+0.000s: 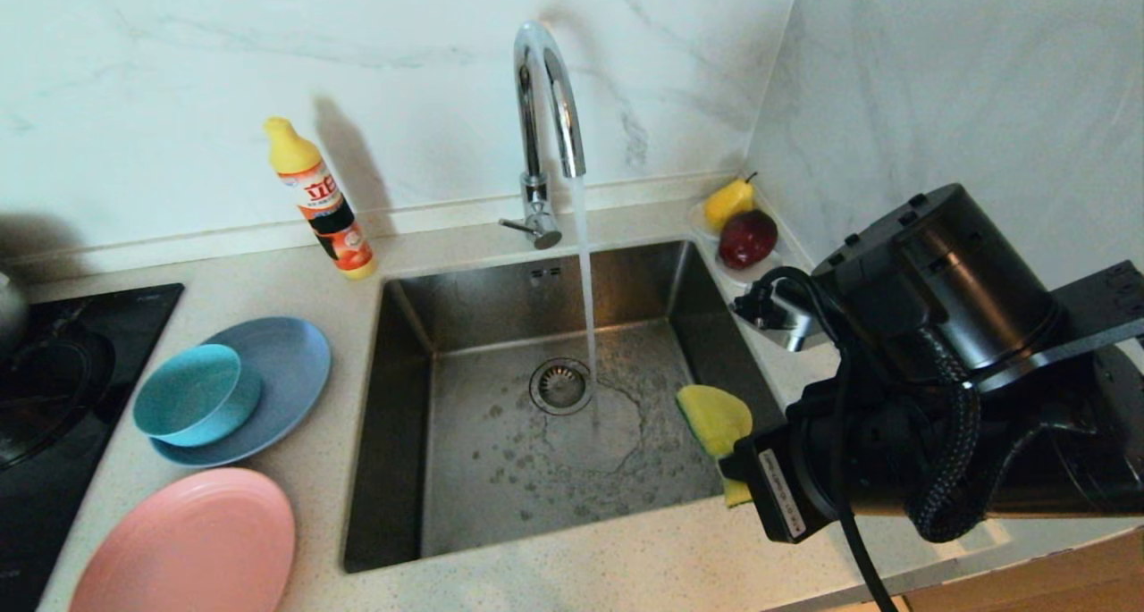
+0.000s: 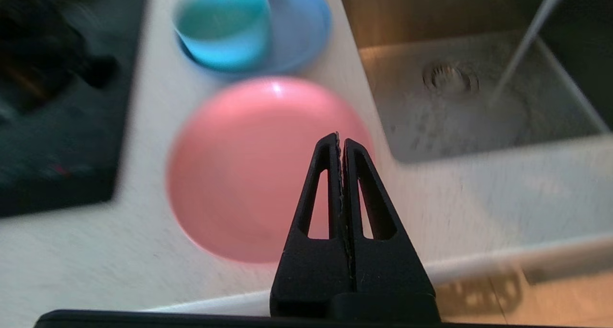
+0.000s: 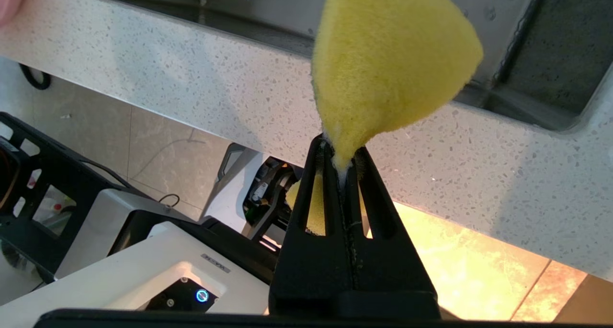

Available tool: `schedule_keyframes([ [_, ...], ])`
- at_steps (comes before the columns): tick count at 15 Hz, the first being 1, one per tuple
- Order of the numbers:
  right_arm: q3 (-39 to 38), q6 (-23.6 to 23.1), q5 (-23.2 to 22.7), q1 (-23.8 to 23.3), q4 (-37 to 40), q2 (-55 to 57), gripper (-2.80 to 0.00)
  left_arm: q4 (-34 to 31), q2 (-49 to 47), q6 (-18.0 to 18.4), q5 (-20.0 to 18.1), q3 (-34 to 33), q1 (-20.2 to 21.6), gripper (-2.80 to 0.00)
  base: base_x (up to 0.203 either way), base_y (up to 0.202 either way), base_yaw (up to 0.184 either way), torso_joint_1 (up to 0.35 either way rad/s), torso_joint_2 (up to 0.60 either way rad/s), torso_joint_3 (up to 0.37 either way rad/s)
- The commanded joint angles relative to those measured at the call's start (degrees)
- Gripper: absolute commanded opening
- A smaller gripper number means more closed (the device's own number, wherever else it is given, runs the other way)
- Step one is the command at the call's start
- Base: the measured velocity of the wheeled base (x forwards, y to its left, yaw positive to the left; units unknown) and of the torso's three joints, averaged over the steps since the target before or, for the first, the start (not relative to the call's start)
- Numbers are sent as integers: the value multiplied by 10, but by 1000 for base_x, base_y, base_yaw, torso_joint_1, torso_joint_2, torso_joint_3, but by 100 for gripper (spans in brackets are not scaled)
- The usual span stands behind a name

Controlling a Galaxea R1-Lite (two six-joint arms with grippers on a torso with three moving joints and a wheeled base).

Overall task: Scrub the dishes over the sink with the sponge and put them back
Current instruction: Pick up a bowl and the sponge

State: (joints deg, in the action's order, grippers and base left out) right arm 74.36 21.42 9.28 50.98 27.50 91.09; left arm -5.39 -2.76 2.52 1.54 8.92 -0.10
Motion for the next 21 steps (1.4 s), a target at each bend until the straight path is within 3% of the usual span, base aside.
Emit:
schedule_keyframes([
  [1, 5, 2, 1, 0, 2, -3, -280, 1, -72, -1, 14, 95, 0, -280, 0, 0, 0, 0, 0, 0],
  [6, 13, 1, 3, -1, 4, -9, -280, -46, -291, 3, 145, 327, 0, -280, 0, 0, 0, 0, 0, 0],
  [10, 13, 2, 3, -1, 12, -12, -280, -71, -490, 4, 202, 446, 10, -280, 0, 0, 0, 0, 0, 0],
  [13, 13, 2, 3, -2, 12, -12, -280, -87, -629, 7, 212, 533, 61, -280, 0, 0, 0, 0, 0, 0],
  [16, 17, 2, 3, -3, 12, -7, -280, -102, -738, 8, 139, 596, 160, -280, 0, 0, 0, 0, 0, 0],
  [21, 18, 1, 3, -4, 12, -4, -280, -125, -826, -10, -72, 624, 357, -280, 0, 0, 0, 0, 0, 0],
])
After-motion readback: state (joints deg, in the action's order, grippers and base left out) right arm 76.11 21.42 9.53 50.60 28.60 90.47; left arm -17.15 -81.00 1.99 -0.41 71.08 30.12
